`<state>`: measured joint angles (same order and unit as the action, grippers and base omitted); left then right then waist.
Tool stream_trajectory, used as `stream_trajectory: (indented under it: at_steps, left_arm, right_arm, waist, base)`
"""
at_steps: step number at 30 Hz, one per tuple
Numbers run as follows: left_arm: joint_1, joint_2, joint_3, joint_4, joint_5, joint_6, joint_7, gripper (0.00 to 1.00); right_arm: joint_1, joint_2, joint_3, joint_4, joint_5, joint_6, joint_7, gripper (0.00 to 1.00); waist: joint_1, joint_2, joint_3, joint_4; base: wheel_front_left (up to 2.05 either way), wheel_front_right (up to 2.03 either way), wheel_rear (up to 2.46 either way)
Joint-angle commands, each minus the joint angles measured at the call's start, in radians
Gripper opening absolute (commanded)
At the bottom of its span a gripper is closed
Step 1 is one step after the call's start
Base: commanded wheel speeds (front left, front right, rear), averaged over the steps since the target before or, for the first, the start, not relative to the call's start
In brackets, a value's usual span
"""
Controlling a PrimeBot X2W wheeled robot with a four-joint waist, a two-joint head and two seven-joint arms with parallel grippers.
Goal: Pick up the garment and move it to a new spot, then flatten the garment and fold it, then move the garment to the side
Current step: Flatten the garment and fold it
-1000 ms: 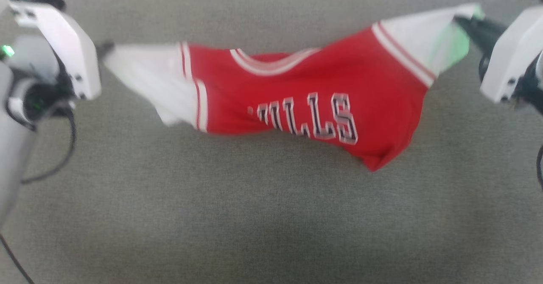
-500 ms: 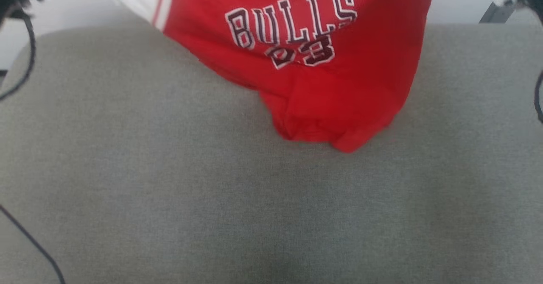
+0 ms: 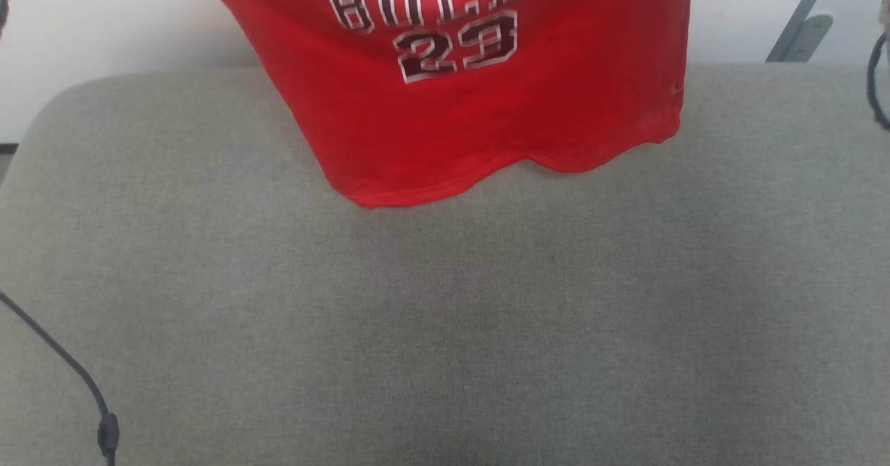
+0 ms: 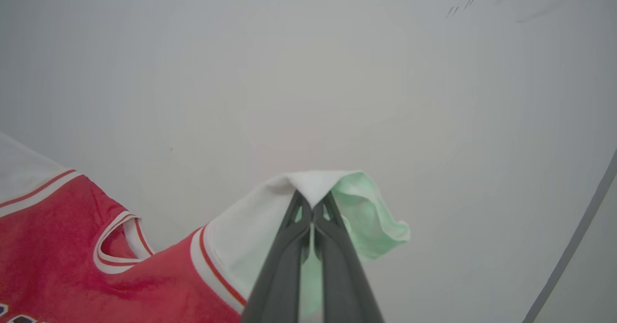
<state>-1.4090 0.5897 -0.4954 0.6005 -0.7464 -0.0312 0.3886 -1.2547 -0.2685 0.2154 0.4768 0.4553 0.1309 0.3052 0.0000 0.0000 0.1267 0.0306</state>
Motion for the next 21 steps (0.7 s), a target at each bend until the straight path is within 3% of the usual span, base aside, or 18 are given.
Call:
stream_trajectory:
  at_steps: [1,7,13,21]
  left_arm:
    - [-0.018,-0.005,-0.001,0.009,0.006,0.000,-0.014,0.00]
    - [-0.067,-0.026,-0.007,0.041,0.037,0.004,-0.082,0.00]
    - [-0.168,-0.061,-0.005,0.073,0.092,0.026,-0.217,0.00]
    - [-0.325,-0.104,0.008,0.131,0.165,0.055,-0.453,0.00]
  right_arm:
    - [-0.021,-0.006,0.006,0.020,0.002,0.000,-0.019,0.00]
    - [-0.095,-0.033,0.044,0.100,-0.022,0.000,-0.109,0.00]
    - [-0.203,-0.060,0.098,0.184,-0.114,0.000,-0.240,0.00]
    - [-0.365,-0.065,0.092,0.316,-0.297,-0.001,-0.513,0.00]
  waist:
    - [0.0000,0.0000,0.014,0.001]
    - [0.0000,0.0000,0.103,0.011]
    - [0.0000,0.0000,0.239,0.024]
    - [0.0000,0.0000,0.383,0.048]
  base:
    - [0.00,0.00,0.00]
    - [0.00,0.00,0.00]
    - [0.00,0.00,0.00]
    - [0.00,0.00,0.00]
